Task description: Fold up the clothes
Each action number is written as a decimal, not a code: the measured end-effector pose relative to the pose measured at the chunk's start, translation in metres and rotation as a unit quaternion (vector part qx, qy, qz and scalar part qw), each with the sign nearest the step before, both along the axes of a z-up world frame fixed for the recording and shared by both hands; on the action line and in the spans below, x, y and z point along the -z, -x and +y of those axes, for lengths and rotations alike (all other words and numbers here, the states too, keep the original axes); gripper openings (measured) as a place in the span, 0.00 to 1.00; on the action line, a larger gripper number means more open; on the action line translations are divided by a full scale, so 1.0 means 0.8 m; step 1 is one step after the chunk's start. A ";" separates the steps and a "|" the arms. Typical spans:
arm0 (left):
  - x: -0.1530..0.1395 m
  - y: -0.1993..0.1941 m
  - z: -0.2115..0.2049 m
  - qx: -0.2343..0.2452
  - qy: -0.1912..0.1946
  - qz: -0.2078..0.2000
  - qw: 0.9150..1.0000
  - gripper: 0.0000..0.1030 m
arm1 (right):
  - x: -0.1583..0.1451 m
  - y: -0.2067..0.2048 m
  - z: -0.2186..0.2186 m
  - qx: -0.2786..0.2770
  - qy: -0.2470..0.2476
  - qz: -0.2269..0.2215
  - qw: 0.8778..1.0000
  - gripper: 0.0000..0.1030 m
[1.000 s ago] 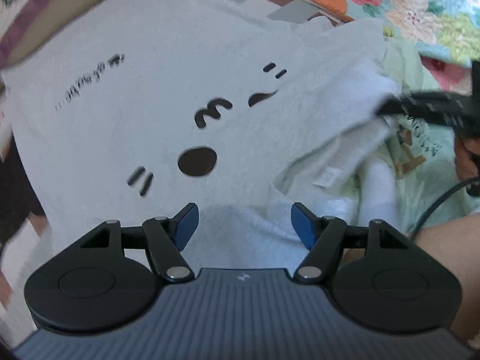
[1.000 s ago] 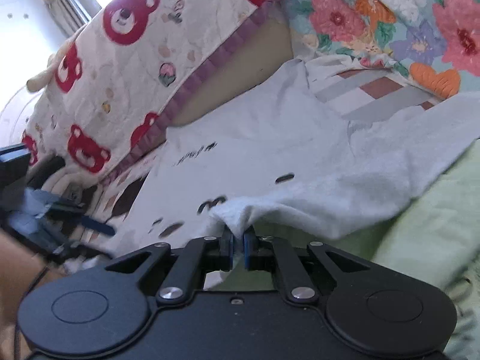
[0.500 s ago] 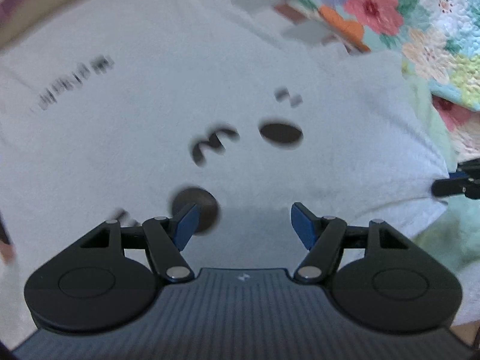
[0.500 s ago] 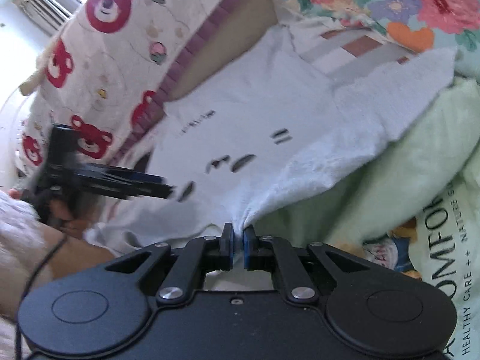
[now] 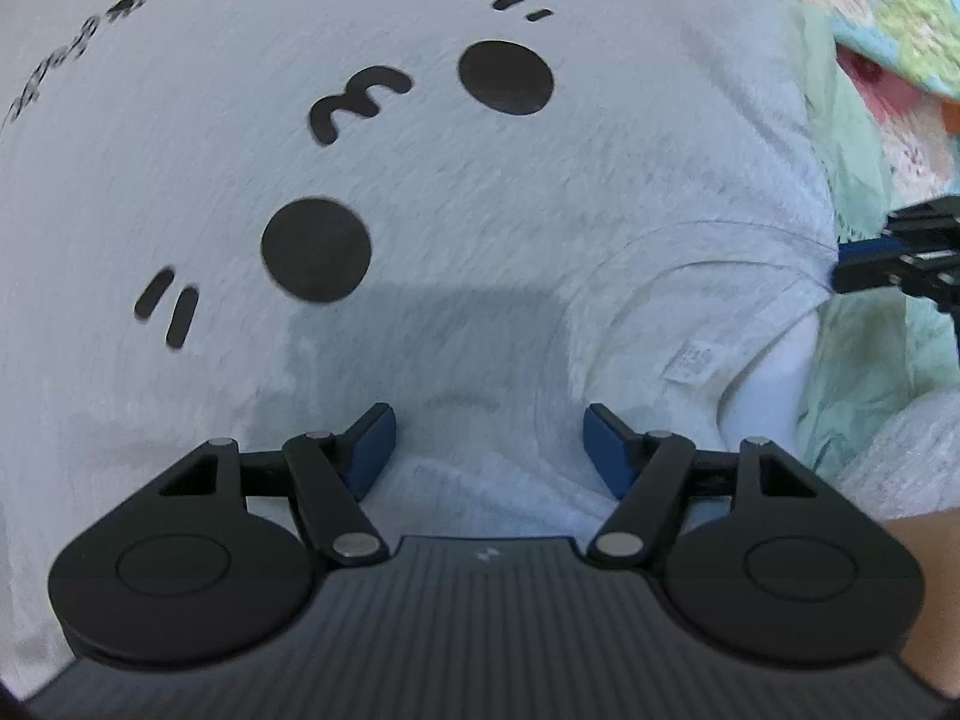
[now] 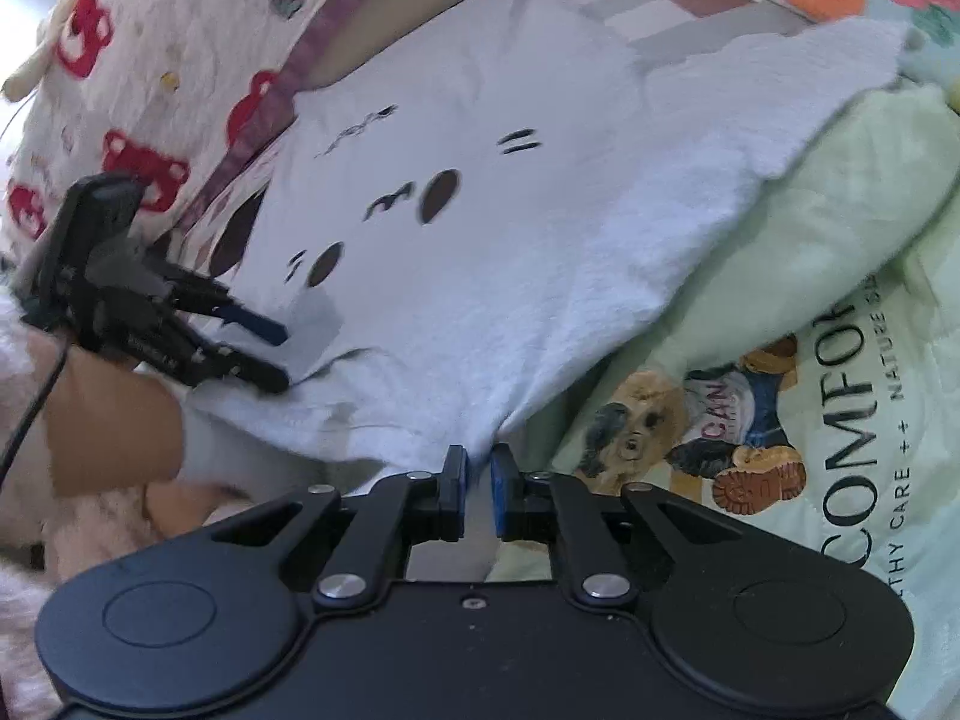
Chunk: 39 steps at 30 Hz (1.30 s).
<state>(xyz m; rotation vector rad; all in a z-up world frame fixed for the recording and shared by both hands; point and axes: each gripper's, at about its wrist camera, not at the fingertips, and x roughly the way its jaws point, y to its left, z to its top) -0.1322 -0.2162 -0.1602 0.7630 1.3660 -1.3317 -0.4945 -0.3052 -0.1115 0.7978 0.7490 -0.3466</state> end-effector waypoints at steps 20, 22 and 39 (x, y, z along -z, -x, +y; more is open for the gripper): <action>-0.019 -0.028 -0.151 -0.137 0.198 -0.077 0.967 0.67 | 0.045 -0.006 -0.207 0.287 0.086 0.007 0.954 0.62; -0.011 -0.032 -0.161 -0.140 0.192 -0.081 0.968 0.67 | 0.056 -0.007 -0.221 0.312 0.055 -0.003 0.948 0.64; 0.018 -0.006 -0.207 -0.112 0.181 -0.073 0.974 0.66 | 0.068 0.022 -0.232 0.337 0.059 0.025 0.939 0.66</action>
